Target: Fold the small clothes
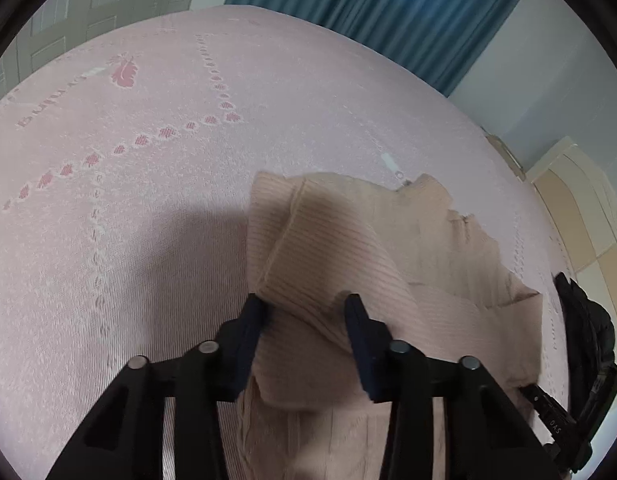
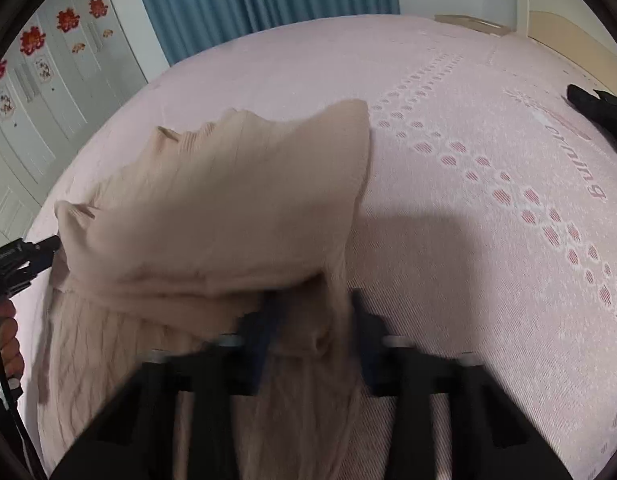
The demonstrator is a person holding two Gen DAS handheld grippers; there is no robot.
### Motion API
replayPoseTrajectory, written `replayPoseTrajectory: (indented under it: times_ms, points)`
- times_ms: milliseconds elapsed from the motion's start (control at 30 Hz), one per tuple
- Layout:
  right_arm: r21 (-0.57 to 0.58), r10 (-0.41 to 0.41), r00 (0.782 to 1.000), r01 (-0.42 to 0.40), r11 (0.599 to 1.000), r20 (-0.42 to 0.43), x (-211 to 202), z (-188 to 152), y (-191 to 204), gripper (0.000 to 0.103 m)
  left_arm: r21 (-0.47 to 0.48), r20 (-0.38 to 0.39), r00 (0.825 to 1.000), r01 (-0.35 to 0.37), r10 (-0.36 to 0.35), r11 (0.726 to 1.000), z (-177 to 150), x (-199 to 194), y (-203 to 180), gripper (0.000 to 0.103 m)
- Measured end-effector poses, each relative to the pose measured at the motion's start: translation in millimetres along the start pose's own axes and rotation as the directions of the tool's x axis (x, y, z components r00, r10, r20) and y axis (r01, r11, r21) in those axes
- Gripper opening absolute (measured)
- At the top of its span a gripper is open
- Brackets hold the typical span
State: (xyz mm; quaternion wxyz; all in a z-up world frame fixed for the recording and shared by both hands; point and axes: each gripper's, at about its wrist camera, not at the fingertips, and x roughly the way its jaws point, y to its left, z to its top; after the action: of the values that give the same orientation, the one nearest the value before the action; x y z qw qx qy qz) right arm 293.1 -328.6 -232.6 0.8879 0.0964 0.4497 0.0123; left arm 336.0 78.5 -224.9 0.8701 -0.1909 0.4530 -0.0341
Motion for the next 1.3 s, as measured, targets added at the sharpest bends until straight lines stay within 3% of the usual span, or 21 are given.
replayPoseTrajectory:
  times_ms: [33, 133, 200, 333, 433, 500, 667, 733, 800, 833, 1000, 1067, 1133, 1233, 1300]
  points:
    - [-0.009, -0.014, 1.000, 0.014, 1.000, 0.016, -0.3, 4.4, -1.0, 0.008, 0.004, 0.010, 1.000, -0.004, 0.004, 1.000, 1.1, -0.8, -0.6, 0.019]
    - [0.037, 0.039, 0.996, -0.042, 0.998, 0.075, -10.9, 14.1, -12.0, 0.007, 0.020, 0.045, 0.999, 0.008, -0.009, 1.000, 3.1, -10.4, -3.5, 0.007]
    - [0.074, 0.059, 0.995, -0.065, 0.995, 0.080, -11.5, 15.8, -21.1, 0.007, 0.026, 0.051, 0.998, 0.027, -0.028, 0.999, 1.5, -15.5, -3.9, 0.007]
    - [0.064, 0.011, 1.000, -0.013, 0.998, 0.027, 3.7, 8.6, -20.8, 0.008, 0.021, 0.065, 0.997, 0.033, -0.034, 0.999, -10.4, -29.5, -3.2, 0.007]
    - [0.077, -0.004, 0.999, 0.001, 0.997, 0.033, -4.7, 8.1, -21.8, 0.024, 0.025, 0.073, 0.997, 0.027, -0.028, 0.999, -19.3, -42.0, 0.3, 0.007]
    - [0.071, 0.000, 0.999, -0.003, 0.997, 0.042, -12.2, 8.3, -23.1, 0.028, 0.036, 0.067, 0.998, 0.008, -0.011, 0.999, -23.7, -43.4, 1.9, 0.007]
    - [-0.002, 0.006, 0.998, -0.006, 1.000, 0.063, -30.0, 9.6, -18.8, 0.032, 0.078, 0.022, 0.997, -0.079, 0.078, 0.994, -22.3, -35.0, 3.1, 0.018]
    - [-0.015, 0.030, 0.995, -0.029, 0.999, 0.099, -42.0, 10.5, -18.8, 0.049, 0.085, 0.052, 0.996, -0.071, 0.067, 0.994, -21.8, -38.9, 4.5, 0.032]
    - [-0.014, 0.041, 0.989, -0.039, 0.999, 0.143, -49.5, 12.6, -18.3, 0.061, 0.077, 0.054, 0.998, -0.048, 0.044, 0.996, -19.3, -36.8, 4.9, 0.045]
    - [-0.011, 0.038, 0.988, -0.037, 0.999, 0.149, -48.6, 14.6, -17.3, 0.061, 0.074, 0.048, 0.998, -0.039, 0.035, 0.996, -16.4, -32.4, 3.9, 0.048]
    - [0.054, -0.019, 0.999, 0.017, 0.998, 0.050, -4.5, 31.6, -13.7, 0.061, 0.044, -0.003, 0.997, -0.082, 0.082, 0.996, -4.7, -2.5, 3.7, 0.048]
    - [0.079, -0.021, 1.000, 0.021, 0.997, -0.010, 14.2, 35.0, -15.2, 0.055, 0.010, -0.026, 0.998, -0.062, 0.062, 0.998, -2.7, 7.4, 9.1, 0.042]
    - [0.072, 0.060, 0.998, -0.058, 0.996, -0.025, 22.2, 38.2, -13.3, 0.020, -0.004, 0.007, 1.000, -0.005, 0.005, 1.000, -0.5, 4.1, 9.6, 0.025]
    - [0.026, 0.092, 0.992, -0.094, 0.995, 0.083, 4.9, 41.7, -17.9, 0.015, 0.014, 0.070, 0.997, 0.033, -0.034, 0.999, 0.7, -8.3, 5.9, 0.019]
    - [0.080, 0.063, 0.995, -0.069, 0.994, 0.075, 9.1, 40.7, -30.5, 0.009, 0.006, 0.052, 0.998, 0.024, -0.024, 1.000, -1.4, -5.1, 6.7, 0.019]
